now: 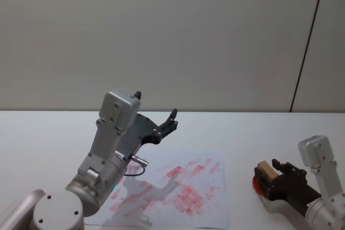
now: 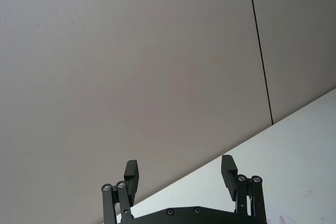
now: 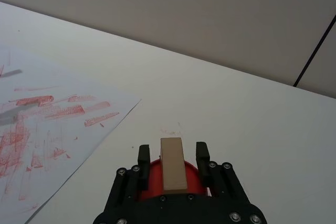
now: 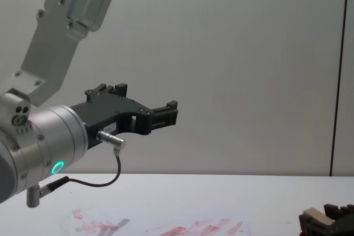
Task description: Use the one hand to pick up the stamp and affix it onto the A4 paper.
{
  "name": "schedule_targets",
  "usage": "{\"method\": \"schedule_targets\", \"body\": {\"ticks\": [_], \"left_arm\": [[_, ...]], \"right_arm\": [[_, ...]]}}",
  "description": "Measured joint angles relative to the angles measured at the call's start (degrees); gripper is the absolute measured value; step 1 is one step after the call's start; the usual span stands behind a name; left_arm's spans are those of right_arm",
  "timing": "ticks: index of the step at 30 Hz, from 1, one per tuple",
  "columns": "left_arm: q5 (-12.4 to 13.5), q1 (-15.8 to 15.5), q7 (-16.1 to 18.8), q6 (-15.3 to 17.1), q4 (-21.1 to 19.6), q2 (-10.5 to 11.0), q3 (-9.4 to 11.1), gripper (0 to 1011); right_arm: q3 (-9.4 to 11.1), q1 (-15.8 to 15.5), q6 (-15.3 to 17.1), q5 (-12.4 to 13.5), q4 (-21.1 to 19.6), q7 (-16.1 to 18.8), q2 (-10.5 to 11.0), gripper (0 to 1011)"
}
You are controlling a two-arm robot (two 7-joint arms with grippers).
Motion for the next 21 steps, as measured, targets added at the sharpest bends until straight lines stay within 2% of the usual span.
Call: {"method": "schedule_targets", "body": {"ticks": [1,2,8,14,18,21], "left_arm": [[0.0,0.0,0.0,0.0,0.0,0.0,0.0,1003],[0.0,0.0,0.0,0.0,0.0,0.0,0.0,1002],[0.0,0.0,0.0,0.0,0.0,0.0,0.0,1003],[0.0,0.0,0.0,0.0,0.0,0.0,0.0,1003],[0.0,0.0,0.0,0.0,0.0,0.0,0.0,1003],[0.0,0.0,0.0,0.0,0.0,0.0,0.0,1002]], "right_arm": [[0.0,0.0,0.0,0.0,0.0,0.0,0.0,503],[0.0,0.0,-0.1,0.0,0.1,0.0,0.0,503],[0.0,-0.1,-0.7,0.4,-0.1,-0.1,0.0,743],[0.4,-0.4,-2.1,1.3,-1.9,-0.2,0.2,920],[0.6,-0.5,-2.7,1.8,-3.2,-0.4,0.3,1001],[0.7,-0.6,-3.1,2.1,-4.0,-0.5,0.3,1001]]}}
